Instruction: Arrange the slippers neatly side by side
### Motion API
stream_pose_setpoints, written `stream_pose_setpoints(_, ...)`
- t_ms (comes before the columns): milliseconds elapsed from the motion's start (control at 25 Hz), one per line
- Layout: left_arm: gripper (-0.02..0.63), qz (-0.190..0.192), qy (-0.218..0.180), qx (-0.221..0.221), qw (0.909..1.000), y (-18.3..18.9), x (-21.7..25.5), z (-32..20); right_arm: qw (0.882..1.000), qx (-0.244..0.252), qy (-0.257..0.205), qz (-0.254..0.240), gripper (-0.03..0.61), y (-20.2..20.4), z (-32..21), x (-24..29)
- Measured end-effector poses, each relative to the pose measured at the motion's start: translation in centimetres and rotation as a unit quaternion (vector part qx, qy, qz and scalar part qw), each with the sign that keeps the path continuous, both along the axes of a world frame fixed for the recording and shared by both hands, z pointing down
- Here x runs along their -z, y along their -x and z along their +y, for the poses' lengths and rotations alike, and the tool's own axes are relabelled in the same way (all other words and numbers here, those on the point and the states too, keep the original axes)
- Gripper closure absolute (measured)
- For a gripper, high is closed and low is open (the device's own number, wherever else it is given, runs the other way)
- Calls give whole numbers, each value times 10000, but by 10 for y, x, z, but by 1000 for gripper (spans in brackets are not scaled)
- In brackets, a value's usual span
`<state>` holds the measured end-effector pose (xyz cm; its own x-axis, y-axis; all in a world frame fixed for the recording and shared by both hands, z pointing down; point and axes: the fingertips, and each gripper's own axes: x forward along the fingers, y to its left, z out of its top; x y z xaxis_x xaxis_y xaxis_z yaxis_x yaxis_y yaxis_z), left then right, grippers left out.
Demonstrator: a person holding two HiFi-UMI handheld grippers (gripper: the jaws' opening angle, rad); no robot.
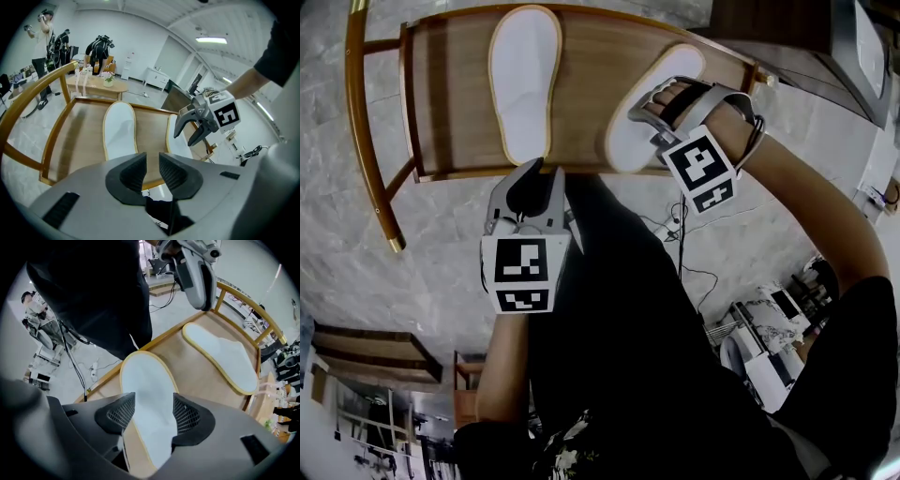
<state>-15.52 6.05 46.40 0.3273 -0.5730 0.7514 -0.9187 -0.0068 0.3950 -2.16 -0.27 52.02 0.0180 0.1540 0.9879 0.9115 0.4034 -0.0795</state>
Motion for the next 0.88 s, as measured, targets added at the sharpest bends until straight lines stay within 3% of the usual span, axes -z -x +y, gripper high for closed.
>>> stream_pose_setpoints(200,537,188,-26,-145,9997,-2,-5,-6,9993,157,-111,306,342,-14,-4,-7)
stream_pose_setpoints(440,538,65,-5,-345,9994,6,-9,-3,9993,31,-193,319,344,-18,-4,-15)
stream_pose_setpoints(480,540,61,-25,-376,9993,7,-9,-3,9994,-20,-225,251,360,-16,-5,-15)
stream_pose_setpoints(600,541,37,-75,-455,9989,11,-7,-3,9993,-218,-285,-95,536,-5,-5,-11)
stream_pose_setpoints(640,541,41,-81,-476,9988,12,-7,-3,9990,-302,-289,-159,557,-3,-4,-9)
stream_pose_setpoints(880,545,16,-141,-683,9976,9,-4,-3,9966,-741,-327,-168,560,-3,-3,-3)
